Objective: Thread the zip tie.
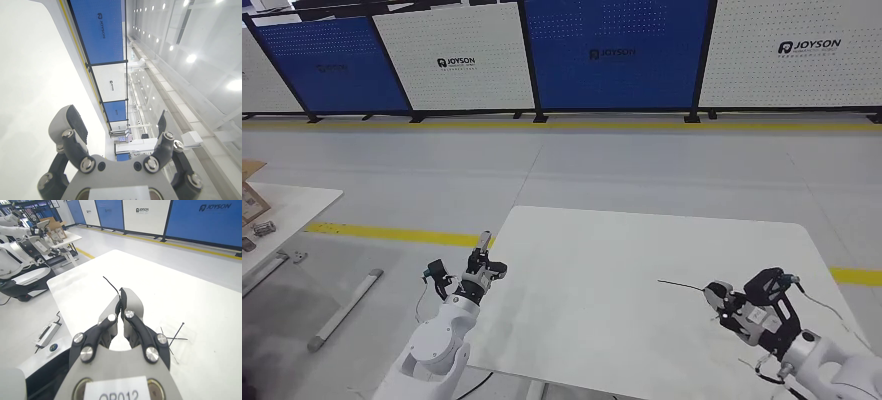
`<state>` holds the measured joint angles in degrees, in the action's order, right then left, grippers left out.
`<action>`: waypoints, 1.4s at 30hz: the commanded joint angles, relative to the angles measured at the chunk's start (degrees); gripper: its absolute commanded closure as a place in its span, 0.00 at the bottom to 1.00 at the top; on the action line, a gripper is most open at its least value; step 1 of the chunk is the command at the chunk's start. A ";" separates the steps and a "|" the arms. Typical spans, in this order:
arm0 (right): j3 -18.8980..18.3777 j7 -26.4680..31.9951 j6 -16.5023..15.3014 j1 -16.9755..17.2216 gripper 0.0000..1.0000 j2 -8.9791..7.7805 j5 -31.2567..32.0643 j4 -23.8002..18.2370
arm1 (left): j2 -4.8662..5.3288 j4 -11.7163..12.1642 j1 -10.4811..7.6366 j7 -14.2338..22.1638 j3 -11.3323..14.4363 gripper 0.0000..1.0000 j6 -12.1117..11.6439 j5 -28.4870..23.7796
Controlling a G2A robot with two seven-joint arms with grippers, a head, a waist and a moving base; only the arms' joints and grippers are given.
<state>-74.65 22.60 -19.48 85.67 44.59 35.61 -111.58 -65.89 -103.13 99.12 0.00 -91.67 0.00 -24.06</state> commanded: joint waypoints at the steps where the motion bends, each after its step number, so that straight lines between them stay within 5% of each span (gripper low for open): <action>1: -0.03 0.04 0.00 0.01 1.00 0.02 0.02 -0.03 | 0.00 0.00 0.00 0.00 0.00 0.00 0.00 0.00; 12: -0.03 0.04 0.00 0.01 1.00 0.02 0.02 -0.03 | -0.05 -0.71 -0.48 1.28 0.20 0.00 1.18 -1.14; 14: -0.03 0.04 0.00 0.01 1.00 0.02 0.02 -0.03 | 0.08 -2.29 -0.43 3.59 -0.01 0.00 4.05 -1.50; 18: -0.03 0.04 0.00 0.01 1.00 0.02 0.02 -0.03 | 0.60 -6.54 -0.45 9.26 -0.38 0.00 13.94 -0.79; 21: -0.03 0.04 0.00 0.01 1.00 0.02 0.02 -0.03 | 0.82 -7.32 -1.41 11.61 1.47 0.00 19.48 1.61; 24: -0.03 0.04 0.00 0.01 1.00 0.02 0.02 -0.03 | 0.95 -5.08 -2.26 13.96 3.59 0.00 19.48 1.30; 36: 0.09 -0.49 0.81 -0.03 1.00 0.14 1.50 -0.25 | 0.91 -4.36 -2.61 14.12 3.61 0.00 19.39 0.32; 42: 4.10 -5.11 0.00 -2.13 1.00 0.82 13.55 -2.61 | 2.53 0.41 -3.91 27.83 2.02 0.00 19.48 -6.08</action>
<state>-71.59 18.69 -19.50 83.99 45.30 46.38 -113.96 -63.87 -103.76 95.71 24.54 -89.55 19.48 -29.04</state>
